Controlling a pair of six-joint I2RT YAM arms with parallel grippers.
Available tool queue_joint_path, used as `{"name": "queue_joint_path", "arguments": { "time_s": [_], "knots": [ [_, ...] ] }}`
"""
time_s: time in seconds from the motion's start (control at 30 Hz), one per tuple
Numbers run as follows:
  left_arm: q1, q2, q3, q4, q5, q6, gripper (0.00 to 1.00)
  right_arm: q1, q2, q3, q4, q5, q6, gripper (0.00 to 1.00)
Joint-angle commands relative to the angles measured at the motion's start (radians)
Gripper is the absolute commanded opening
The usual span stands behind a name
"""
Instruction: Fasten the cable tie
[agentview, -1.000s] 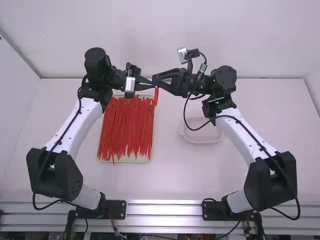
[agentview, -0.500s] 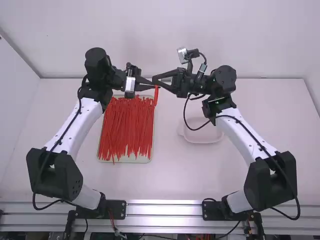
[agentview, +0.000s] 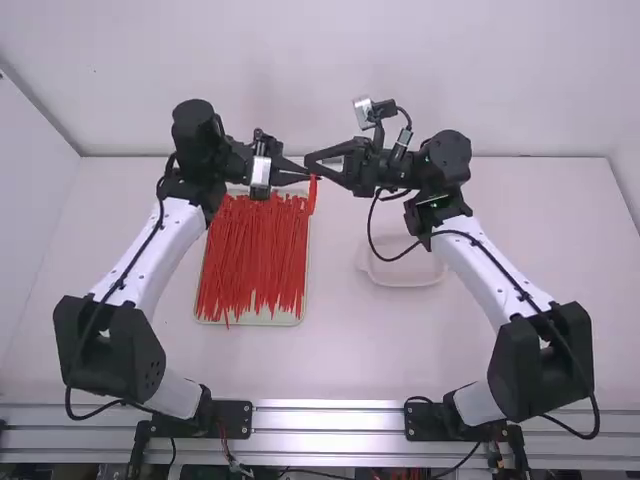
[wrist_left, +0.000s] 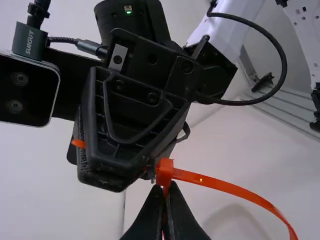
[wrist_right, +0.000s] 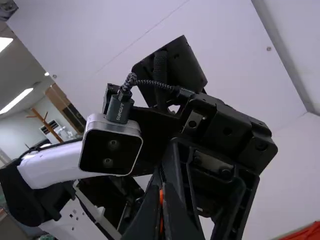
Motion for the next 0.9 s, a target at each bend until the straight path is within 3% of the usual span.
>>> {"name": "queue_joint_path", "arguments": {
  "time_s": [0.0, 0.87],
  "knots": [
    [-0.008, -0.005, -0.040, -0.008, -0.001, 0.007, 0.02, 0.002, -0.013, 0.028, 0.022, 0.013, -0.007, 0.00],
    [-0.008, -0.005, -0.251, -0.011, -0.055, 0.074, 0.02, 0.003, -0.013, 0.028, 0.023, 0.014, -0.007, 0.00]
  ]
}}
